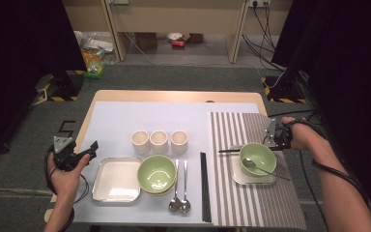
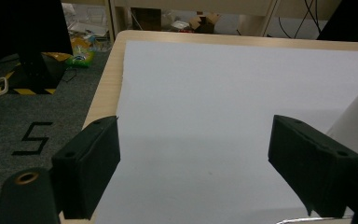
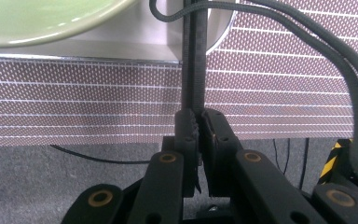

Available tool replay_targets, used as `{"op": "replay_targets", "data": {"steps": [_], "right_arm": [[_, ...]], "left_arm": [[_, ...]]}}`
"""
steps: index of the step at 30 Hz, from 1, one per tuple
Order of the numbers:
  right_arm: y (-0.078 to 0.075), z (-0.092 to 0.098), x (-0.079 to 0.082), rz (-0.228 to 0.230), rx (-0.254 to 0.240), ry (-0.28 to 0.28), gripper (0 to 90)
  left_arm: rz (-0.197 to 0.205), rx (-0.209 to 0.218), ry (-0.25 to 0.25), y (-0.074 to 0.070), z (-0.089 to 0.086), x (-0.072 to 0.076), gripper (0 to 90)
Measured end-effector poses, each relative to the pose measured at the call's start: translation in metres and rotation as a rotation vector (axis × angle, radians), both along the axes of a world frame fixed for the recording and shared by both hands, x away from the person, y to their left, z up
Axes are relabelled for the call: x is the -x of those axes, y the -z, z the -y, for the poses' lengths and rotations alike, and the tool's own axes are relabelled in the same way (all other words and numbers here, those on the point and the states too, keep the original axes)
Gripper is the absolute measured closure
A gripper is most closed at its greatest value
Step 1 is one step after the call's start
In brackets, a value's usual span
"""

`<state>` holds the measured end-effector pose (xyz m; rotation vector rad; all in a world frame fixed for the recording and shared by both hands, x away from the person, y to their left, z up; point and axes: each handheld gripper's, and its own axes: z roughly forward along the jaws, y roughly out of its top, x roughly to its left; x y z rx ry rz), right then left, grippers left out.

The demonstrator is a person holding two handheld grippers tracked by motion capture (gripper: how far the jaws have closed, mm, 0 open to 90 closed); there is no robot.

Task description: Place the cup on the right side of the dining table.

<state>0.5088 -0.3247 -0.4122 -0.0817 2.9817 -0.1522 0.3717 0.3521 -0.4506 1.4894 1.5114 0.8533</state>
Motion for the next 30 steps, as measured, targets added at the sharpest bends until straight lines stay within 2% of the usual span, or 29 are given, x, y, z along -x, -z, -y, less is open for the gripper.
{"op": "replay_targets", "data": {"steps": [6,12,17,20,30], "right_arm": [[0.0007,-0.0009,-0.0018,-0.006,0.000,-0.015,85.4],[0.0008,-0.0020,-0.0011,-0.005,0.017,-0.006,85.3],[0.0014,-0.0027,-0.0012,-0.005,0.013,0.002,85.2],[0.0012,-0.0041,-0.0024,-0.006,0.022,-0.015,85.1],[0.0022,-0.0062,-0.0026,-0.008,0.031,-0.008,84.8]], "left_arm": [[0.002,0.001,-0.002,-0.0001,0.0000,-0.0001,15.8],[0.002,0.002,-0.002,-0.0001,0.0000,-0.0002,15.8],[0.005,0.003,-0.002,-0.0005,-0.0002,-0.0001,15.8],[0.004,0.002,-0.002,-0.0004,-0.0003,-0.0001,15.8],[0.002,0.003,-0.004,-0.0008,-0.0003,-0.0003,15.8]]}}
